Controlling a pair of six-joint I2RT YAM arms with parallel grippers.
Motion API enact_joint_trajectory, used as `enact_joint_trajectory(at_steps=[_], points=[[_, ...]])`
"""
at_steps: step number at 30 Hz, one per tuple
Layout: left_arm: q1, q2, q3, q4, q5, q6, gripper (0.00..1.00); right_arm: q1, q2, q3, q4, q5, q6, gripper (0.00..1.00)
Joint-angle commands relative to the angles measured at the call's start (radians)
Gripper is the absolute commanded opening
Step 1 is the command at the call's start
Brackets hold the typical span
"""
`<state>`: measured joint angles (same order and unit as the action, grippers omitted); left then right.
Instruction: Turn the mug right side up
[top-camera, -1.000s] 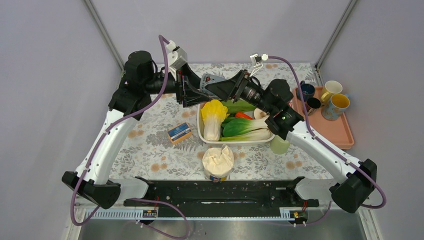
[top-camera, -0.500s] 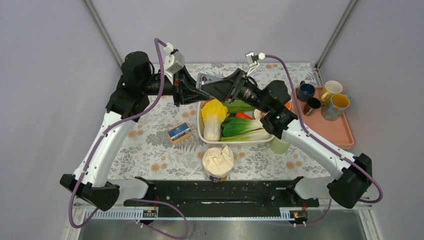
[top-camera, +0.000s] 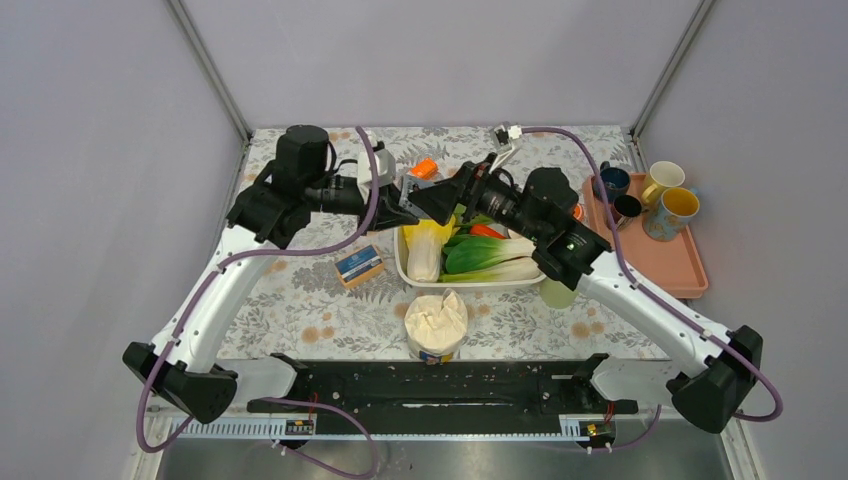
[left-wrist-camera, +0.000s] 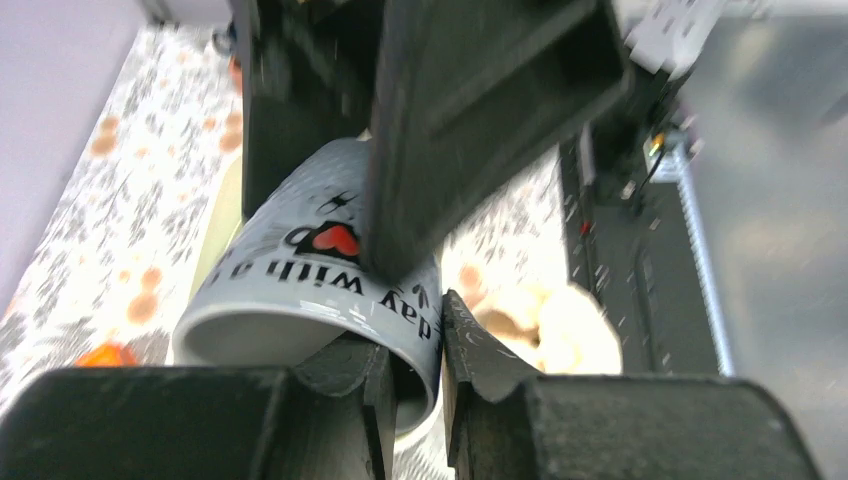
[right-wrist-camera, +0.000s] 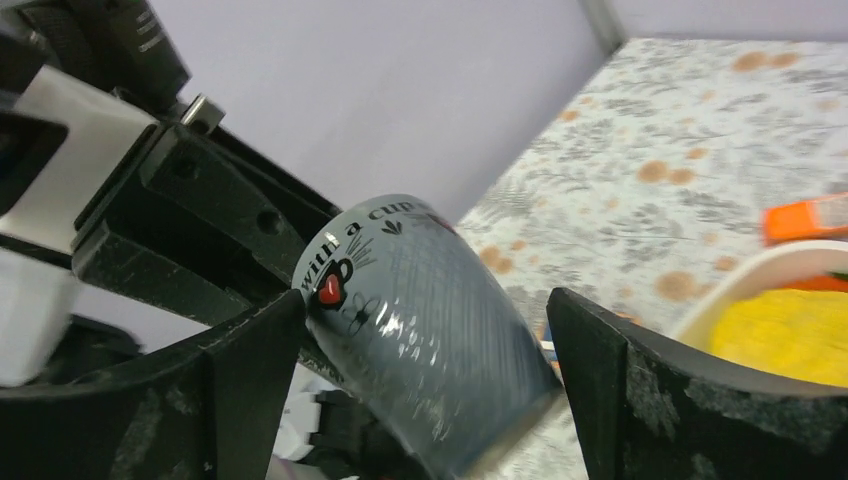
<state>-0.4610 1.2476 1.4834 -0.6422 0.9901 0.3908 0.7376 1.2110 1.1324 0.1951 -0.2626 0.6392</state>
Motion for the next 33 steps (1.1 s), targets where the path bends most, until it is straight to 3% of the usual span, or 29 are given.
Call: enact_joint_trajectory(at_steps=[1, 3, 8, 11, 15, 19, 25, 33], points=[[0.017, -0.028, -0.002, -0.233, -0.174, 0.319, 0.0, -0.037, -0.116, 0.054, -0.163, 0.154, -0.184, 0.99], [0.005, -0.014, 0.017, -0.367, -0.23, 0.501, 0.0, -0.059, -0.123, 0.113, -0.292, 0.171, -0.236, 0.99], [-0.036, -0.006, 0.007, -0.504, -0.319, 0.709, 0.0, -0.064, -0.062, 0.261, -0.48, 0.136, -0.324, 0.99], [-0.1, -0.035, -0.029, -0.575, -0.406, 0.867, 0.0, -0.062, 0.081, 0.445, -0.706, 0.073, -0.37, 0.97], [-0.144, -0.036, 0.002, -0.699, -0.457, 1.03, 0.0, -0.035, 0.31, 0.774, -1.034, 0.054, -0.435, 0.87], [-0.155, -0.022, 0.036, -0.765, -0.473, 1.091, 0.0, 0.045, 0.425, 0.913, -1.178, 0.062, -0.479, 0.86], [-0.166, -0.002, 0.053, -0.795, -0.505, 1.116, 0.0, 0.115, 0.498, 0.964, -1.262, 0.019, -0.48, 0.82], [-0.199, 0.029, 0.069, -0.812, -0.501, 1.122, 0.0, 0.16, 0.644, 1.154, -1.371, -0.013, -0.49, 0.81]])
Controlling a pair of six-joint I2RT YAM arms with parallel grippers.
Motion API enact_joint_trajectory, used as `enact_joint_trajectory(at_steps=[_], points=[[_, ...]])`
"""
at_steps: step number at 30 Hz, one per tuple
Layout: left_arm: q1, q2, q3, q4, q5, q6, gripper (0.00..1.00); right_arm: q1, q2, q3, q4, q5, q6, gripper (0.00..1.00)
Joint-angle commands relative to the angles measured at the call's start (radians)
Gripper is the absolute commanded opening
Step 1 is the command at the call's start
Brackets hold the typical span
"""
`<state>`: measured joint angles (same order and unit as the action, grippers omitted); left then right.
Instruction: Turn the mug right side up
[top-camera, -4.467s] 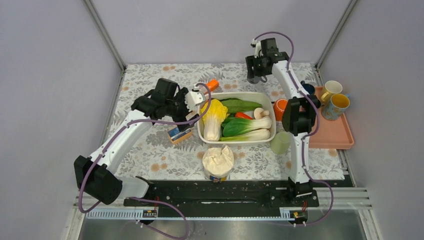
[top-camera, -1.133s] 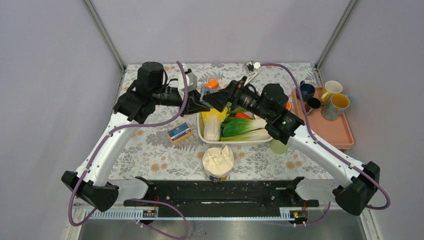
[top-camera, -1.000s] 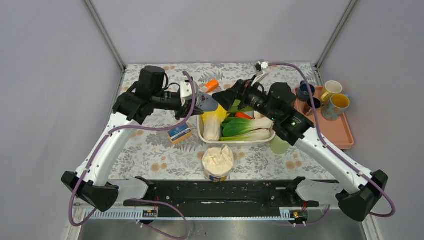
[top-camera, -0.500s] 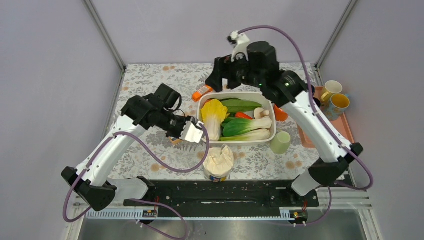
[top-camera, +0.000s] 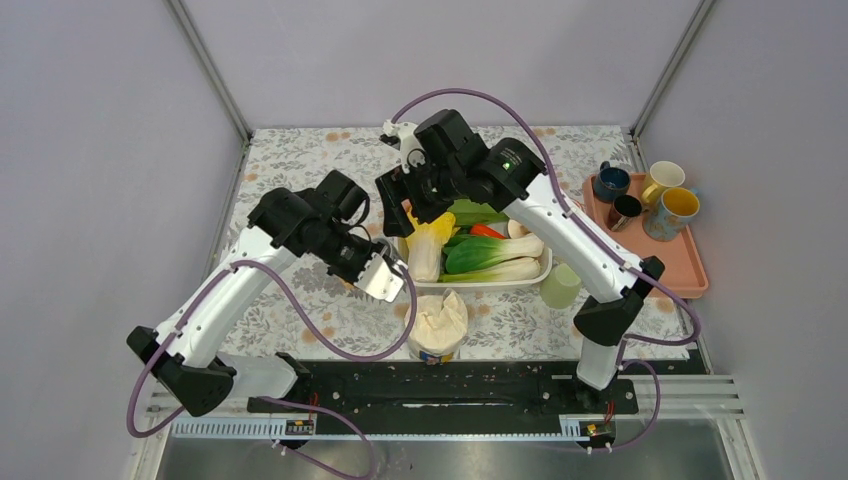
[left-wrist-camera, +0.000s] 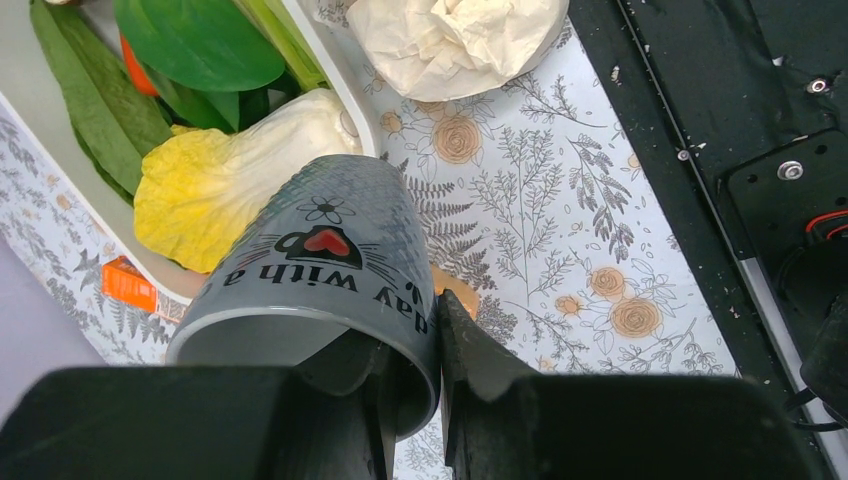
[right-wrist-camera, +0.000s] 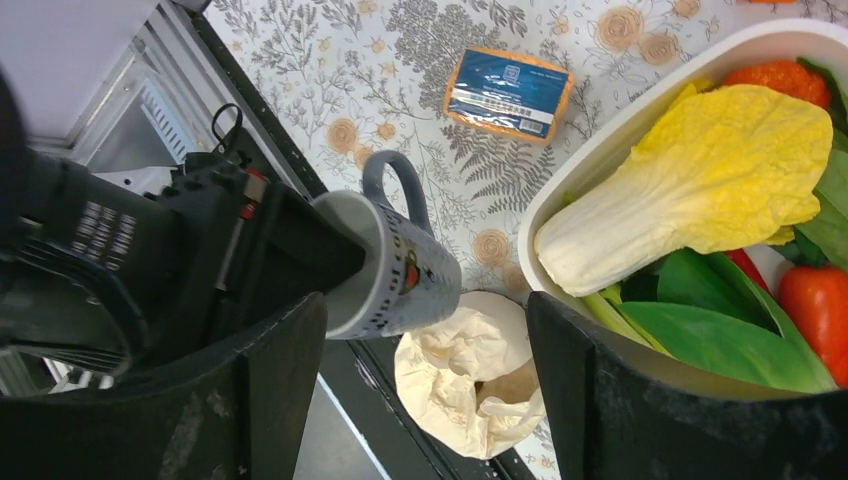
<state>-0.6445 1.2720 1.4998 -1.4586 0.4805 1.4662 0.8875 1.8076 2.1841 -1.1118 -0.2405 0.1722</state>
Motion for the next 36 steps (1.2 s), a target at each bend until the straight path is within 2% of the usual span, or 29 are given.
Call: enact_joint_trajectory(at_steps=[1, 6, 14, 19, 25, 26, 28, 29, 30, 31, 32, 33, 36], points=[[-0.018, 0.007, 0.052, 0.003, 0.008, 0.046, 0.0, 0.01, 0.065, 0.122, -0.071, -0.045, -0.022, 0.81], [-0.023, 0.009, 0.065, 0.005, 0.005, 0.042, 0.0, 0.01, 0.165, 0.229, -0.159, -0.059, -0.035, 0.8], [-0.024, 0.006, 0.065, 0.016, -0.015, 0.039, 0.0, 0.011, 0.189, 0.177, -0.2, -0.06, -0.049, 0.78], [-0.024, 0.012, 0.073, 0.042, -0.021, 0.022, 0.0, 0.023, 0.234, 0.193, -0.238, 0.017, -0.059, 0.78], [-0.033, 0.034, 0.109, 0.088, -0.05, -0.027, 0.0, 0.037, 0.314, 0.226, -0.303, 0.069, -0.083, 0.71], [-0.033, 0.038, 0.115, 0.092, -0.059, -0.031, 0.0, 0.038, 0.322, 0.224, -0.305, 0.067, -0.086, 0.68], [-0.035, 0.047, 0.125, 0.099, -0.07, -0.037, 0.0, 0.041, 0.333, 0.215, -0.307, 0.064, -0.093, 0.53], [-0.035, 0.048, 0.126, 0.102, -0.079, -0.042, 0.0, 0.042, 0.336, 0.21, -0.307, 0.065, -0.096, 0.44], [-0.036, 0.051, 0.125, 0.107, -0.083, -0.044, 0.0, 0.042, 0.336, 0.204, -0.304, 0.071, -0.099, 0.28], [-0.037, 0.052, 0.123, 0.111, -0.089, -0.045, 0.0, 0.042, 0.333, 0.197, -0.297, 0.08, -0.1, 0.2], [-0.036, 0.054, 0.12, 0.112, -0.094, -0.046, 0.0, 0.041, 0.327, 0.186, -0.286, 0.092, -0.099, 0.07], [-0.036, 0.054, 0.116, 0.112, -0.099, -0.048, 0.0, 0.042, 0.319, 0.174, -0.273, 0.103, -0.099, 0.0], [-0.037, 0.045, 0.093, 0.147, -0.116, -0.077, 0.0, 0.041, 0.304, 0.16, -0.248, 0.13, -0.102, 0.0]])
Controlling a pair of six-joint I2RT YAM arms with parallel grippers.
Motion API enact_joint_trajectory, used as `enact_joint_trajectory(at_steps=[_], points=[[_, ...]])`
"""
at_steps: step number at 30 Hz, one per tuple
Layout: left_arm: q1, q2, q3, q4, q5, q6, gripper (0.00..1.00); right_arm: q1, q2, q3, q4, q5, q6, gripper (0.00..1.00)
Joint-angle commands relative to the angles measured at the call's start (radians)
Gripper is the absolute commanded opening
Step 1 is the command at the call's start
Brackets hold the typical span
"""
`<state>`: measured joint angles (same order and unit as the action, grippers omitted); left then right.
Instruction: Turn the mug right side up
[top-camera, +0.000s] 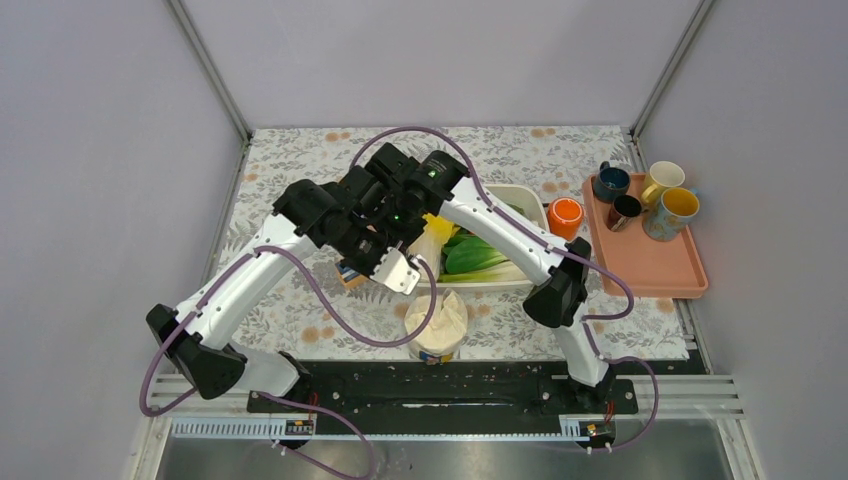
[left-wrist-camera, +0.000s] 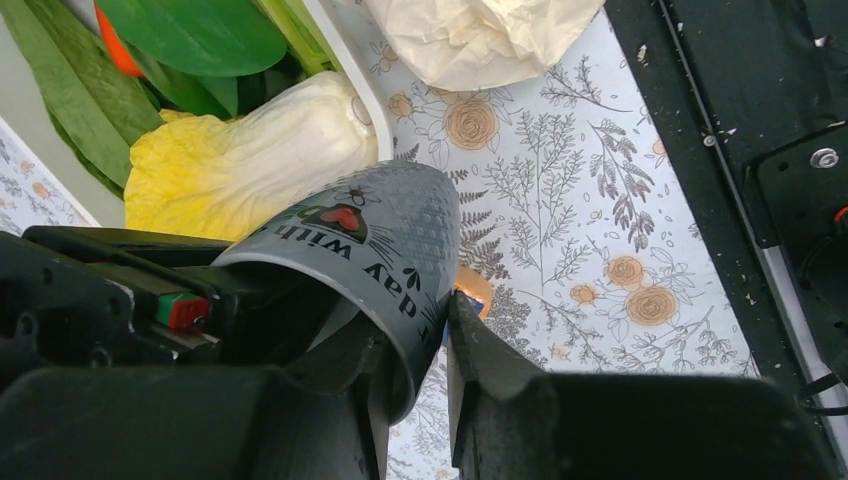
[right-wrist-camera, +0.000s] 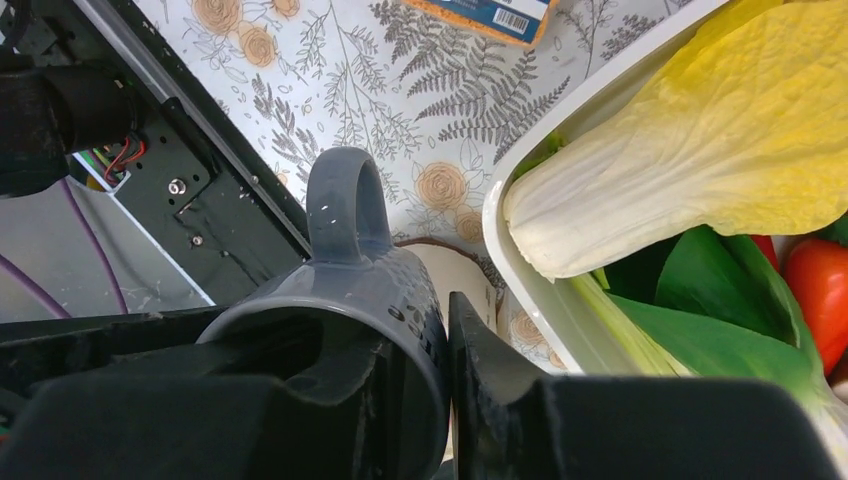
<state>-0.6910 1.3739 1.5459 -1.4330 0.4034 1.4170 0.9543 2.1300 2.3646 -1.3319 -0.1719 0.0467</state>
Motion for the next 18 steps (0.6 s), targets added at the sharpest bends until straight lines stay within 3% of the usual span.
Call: enact_joint_trajectory(at_steps=[1, 2, 5, 7, 14, 18], points=[[0.01, -0.065, 0.04, 0.143, -0.049, -0.046, 0.02, -0.026, -0.019, -0.022, -0.024, 0.073, 0.018, 0.0], [0.01, -0.072, 0.034, 0.167, -0.059, -0.073, 0.15, -0.029, -0.024, -0.023, -0.021, 0.09, 0.014, 0.0], [0.011, -0.092, 0.036, 0.206, -0.071, -0.136, 0.43, -0.048, -0.048, -0.054, 0.022, 0.12, 0.013, 0.0], [0.01, -0.105, 0.041, 0.211, -0.067, -0.161, 0.54, -0.07, -0.07, -0.095, 0.06, 0.114, 0.021, 0.0], [0.01, -0.138, 0.085, 0.213, -0.039, -0.256, 0.63, -0.164, -0.135, -0.171, 0.118, 0.119, 0.032, 0.0], [0.019, -0.165, 0.039, 0.272, -0.079, -0.341, 0.65, -0.253, -0.261, -0.279, 0.166, 0.153, 0.039, 0.0]])
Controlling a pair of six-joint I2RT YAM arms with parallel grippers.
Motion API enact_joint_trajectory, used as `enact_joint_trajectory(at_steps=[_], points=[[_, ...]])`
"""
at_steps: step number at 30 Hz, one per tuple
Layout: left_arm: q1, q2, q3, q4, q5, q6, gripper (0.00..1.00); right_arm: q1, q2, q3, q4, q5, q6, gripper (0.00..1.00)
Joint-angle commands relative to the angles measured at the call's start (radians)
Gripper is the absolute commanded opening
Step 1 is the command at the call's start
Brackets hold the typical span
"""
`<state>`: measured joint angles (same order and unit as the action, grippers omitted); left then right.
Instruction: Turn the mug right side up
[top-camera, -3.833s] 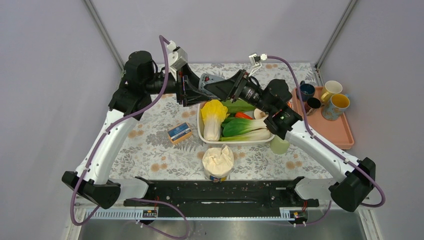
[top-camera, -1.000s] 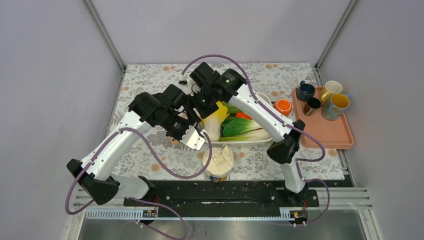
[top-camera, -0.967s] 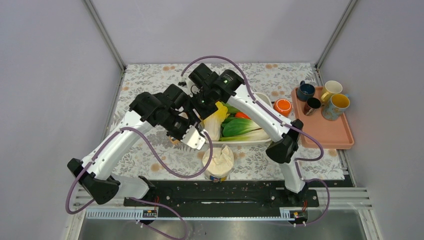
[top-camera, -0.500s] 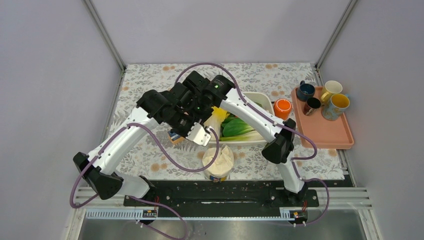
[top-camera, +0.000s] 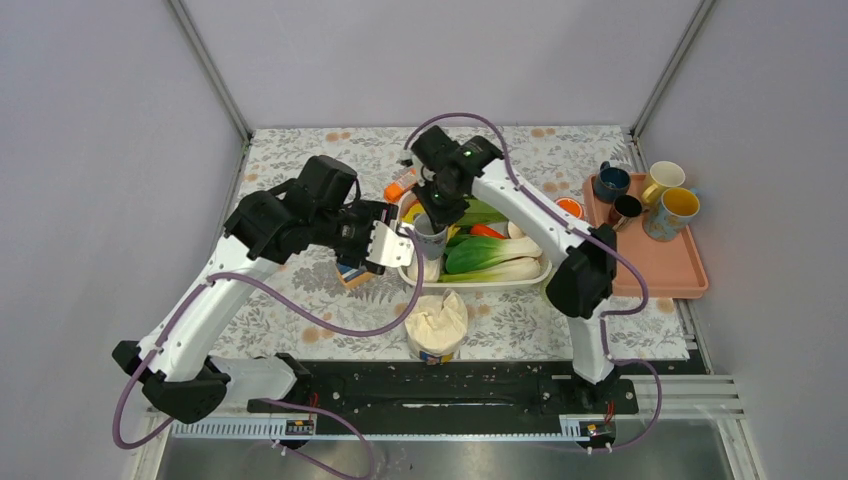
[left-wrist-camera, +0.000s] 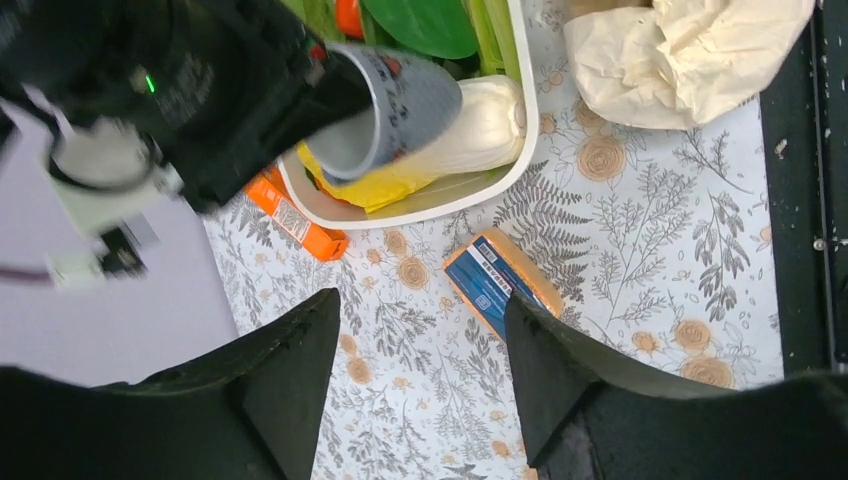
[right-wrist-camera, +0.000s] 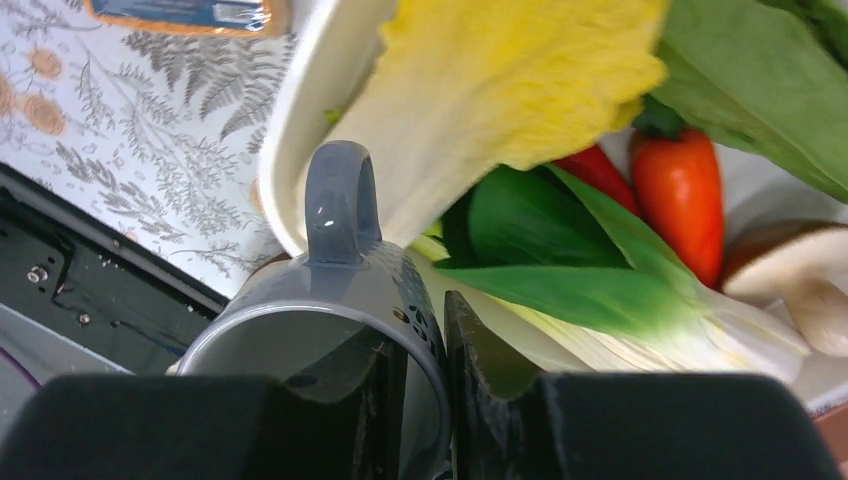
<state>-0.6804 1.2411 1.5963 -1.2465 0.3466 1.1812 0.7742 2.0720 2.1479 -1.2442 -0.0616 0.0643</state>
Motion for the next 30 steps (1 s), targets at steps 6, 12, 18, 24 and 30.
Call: enact_joint_trajectory(at_steps=[6, 12, 18, 24, 30], points=[[0.055, -0.06, -0.12, 0.251, -0.084, -0.298, 0.71, -0.321, -0.548, -0.397, 0.247, 0.114, 0.058, 0.0], [0.138, -0.069, -0.206, 0.348, -0.052, -0.411, 0.8, -0.658, -0.818, -0.69, 0.346, 0.159, 0.058, 0.0], [0.182, -0.083, -0.276, 0.382, -0.007, -0.441, 0.82, -0.998, -0.926, -0.89, 0.521, 0.191, 0.059, 0.0], [0.196, -0.094, -0.31, 0.379, -0.016, -0.441, 0.83, -1.203, -0.854, -0.988, 0.763, 0.264, 0.145, 0.0], [0.205, -0.077, -0.318, 0.371, -0.016, -0.432, 0.83, -1.259, -0.765, -1.034, 0.894, 0.367, 0.181, 0.0]])
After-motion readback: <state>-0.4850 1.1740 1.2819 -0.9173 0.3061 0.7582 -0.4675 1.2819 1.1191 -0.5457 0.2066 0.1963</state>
